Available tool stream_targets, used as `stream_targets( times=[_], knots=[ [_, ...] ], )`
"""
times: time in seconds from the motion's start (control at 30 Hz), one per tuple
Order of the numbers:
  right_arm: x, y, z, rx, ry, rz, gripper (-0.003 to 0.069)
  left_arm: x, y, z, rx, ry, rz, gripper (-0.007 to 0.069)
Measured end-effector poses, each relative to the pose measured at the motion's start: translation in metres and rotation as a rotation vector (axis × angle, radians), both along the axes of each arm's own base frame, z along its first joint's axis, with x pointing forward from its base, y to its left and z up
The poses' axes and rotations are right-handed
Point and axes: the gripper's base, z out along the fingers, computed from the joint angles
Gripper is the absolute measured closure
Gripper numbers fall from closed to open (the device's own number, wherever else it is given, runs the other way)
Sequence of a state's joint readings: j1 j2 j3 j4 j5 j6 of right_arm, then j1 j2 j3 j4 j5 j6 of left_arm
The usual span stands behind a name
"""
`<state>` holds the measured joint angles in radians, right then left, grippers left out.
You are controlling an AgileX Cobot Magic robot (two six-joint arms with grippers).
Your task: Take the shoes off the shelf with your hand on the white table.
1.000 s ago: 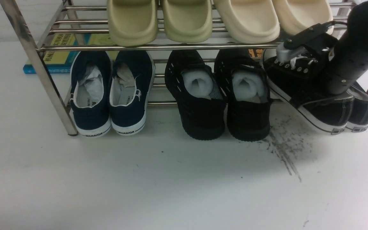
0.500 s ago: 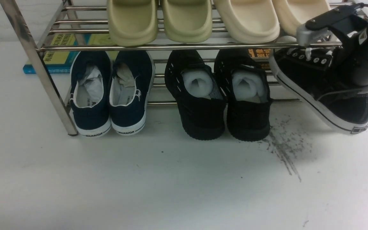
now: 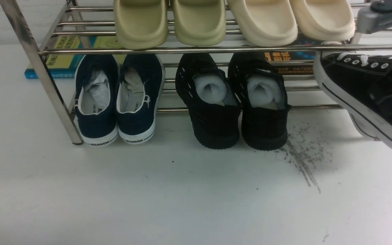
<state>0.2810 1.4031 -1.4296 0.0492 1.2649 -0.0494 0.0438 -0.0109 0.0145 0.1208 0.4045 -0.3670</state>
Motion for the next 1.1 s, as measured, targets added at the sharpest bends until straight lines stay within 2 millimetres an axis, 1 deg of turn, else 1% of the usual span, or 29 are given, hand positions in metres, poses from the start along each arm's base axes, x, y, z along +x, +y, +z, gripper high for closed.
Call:
stream_targets(
  times=[0.13,0.3,0.33,0.4,0.43,0.47,0.5,0.53,0.63,0.67,0.7,0.83,0.9,0.93,1.0,1.03,1.1],
  knots=[
    [-0.008,0.002,0.007,0.053,-0.011,0.0,0.0653,0.0,0.0,0.0,0.0,0.0,0.0,0.0383],
    [-0.029,-0.001,0.026,0.124,-0.058,-0.036,0.0651,0.0,0.0,0.0,0.0,0.0,0.0,0.0383],
    [-0.03,-0.001,0.027,0.127,-0.061,-0.036,0.0651,0.0,0.0,0.0,0.0,0.0,0.0,0.0383],
    [-0.048,-0.003,0.037,0.169,-0.094,-0.055,0.0651,0.0,0.0,0.0,0.0,0.0,0.0,0.0383],
    [-0.053,-0.003,0.039,0.177,-0.099,-0.055,0.0651,0.0,0.0,0.0,0.0,0.0,0.0,0.0383],
    [-0.062,-0.003,0.042,0.183,-0.114,-0.053,0.0651,0.0,0.0,0.0,0.0,0.0,0.0,0.0383],
    [-0.063,-0.002,0.041,0.185,-0.113,-0.051,0.0651,0.0,0.0,0.0,0.0,0.0,0.0,0.0383],
    [-0.075,-0.003,0.043,0.189,-0.129,-0.045,0.0651,0.0,0.0,0.0,0.0,0.0,0.0,0.0383],
    [-0.095,0.003,0.034,0.205,-0.099,-0.029,0.0651,0.0,0.0,0.0,0.0,0.0,0.0,0.0383],
    [-0.097,0.003,0.034,0.208,-0.098,-0.028,0.0651,0.0,0.0,0.0,0.0,0.0,0.0,0.0383],
    [-0.102,0.006,0.029,0.214,-0.077,-0.021,0.0651,0.0,0.0,0.0,0.0,0.0,0.0,0.0383],
    [-0.124,0.023,0.008,0.239,0.025,0.005,0.0651,0.0,0.0,0.0,0.0,0.0,0.0,0.0383],
    [-0.129,0.028,0.003,0.237,0.05,0.011,0.0651,0.0,0.0,0.0,0.0,0.0,0.0,0.0383],
    [-0.135,0.035,-0.005,0.228,0.084,0.018,0.0651,0.0,0.0,0.0,0.0,0.0,0.0,0.0383],
    [-0.144,0.043,-0.016,0.208,0.125,0.011,0.065,0.0,0.0,0.0,0.0,0.0,0.0,0.0383],
    [-0.144,0.044,-0.017,0.204,0.126,0.009,0.065,0.0,0.0,0.0,0.0,0.0,0.0,0.0383],
    [-0.153,0.056,-0.032,0.18,0.158,-0.031,0.065,0.0,0.0,0.0,0.0,0.0,0.0,0.0383]
  ],
)
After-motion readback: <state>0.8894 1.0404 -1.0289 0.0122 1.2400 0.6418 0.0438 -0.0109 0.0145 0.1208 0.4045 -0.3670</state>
